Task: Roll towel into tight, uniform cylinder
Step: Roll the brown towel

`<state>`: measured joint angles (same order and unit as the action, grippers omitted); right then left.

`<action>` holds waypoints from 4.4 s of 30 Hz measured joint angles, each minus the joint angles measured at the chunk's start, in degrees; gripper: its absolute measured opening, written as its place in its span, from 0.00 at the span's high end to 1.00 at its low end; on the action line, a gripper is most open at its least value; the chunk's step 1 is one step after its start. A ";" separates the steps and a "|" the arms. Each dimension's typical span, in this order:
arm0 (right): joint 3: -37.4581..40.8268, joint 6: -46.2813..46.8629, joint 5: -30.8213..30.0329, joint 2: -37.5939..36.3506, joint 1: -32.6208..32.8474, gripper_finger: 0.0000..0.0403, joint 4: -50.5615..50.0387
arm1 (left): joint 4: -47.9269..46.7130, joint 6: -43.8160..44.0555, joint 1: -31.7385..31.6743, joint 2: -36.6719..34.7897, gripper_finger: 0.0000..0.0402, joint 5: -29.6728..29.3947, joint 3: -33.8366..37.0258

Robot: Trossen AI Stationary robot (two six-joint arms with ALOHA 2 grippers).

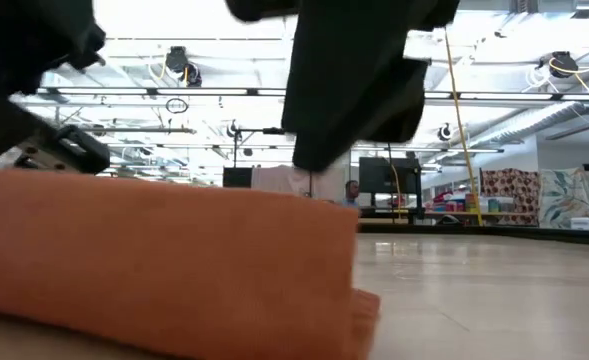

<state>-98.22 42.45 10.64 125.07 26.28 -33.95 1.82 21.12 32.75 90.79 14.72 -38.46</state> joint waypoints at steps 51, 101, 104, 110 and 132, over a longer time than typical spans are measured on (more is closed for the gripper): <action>-0.06 -6.82 -22.46 1.47 3.71 0.60 -4.77 | 5.47 5.12 -25.77 1.39 0.96 33.12 2.25; -1.40 -15.86 1.75 1.62 -0.50 0.99 0.17 | 14.93 3.95 -7.63 1.83 0.96 12.74 2.21; -1.29 -18.57 2.00 1.62 -1.32 0.99 0.52 | 13.05 3.06 -5.32 1.83 0.96 8.90 2.21; 0.54 -15.59 5.74 1.62 -2.42 1.00 5.43 | 7.88 3.02 -0.60 1.83 0.96 0.04 2.21; 5.45 -5.64 10.87 1.64 -3.56 0.96 12.19 | 8.80 7.13 6.39 1.78 0.96 -11.94 2.16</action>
<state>-92.77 36.81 21.51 126.72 22.72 -21.76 10.62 28.25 39.13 92.58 2.77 -36.29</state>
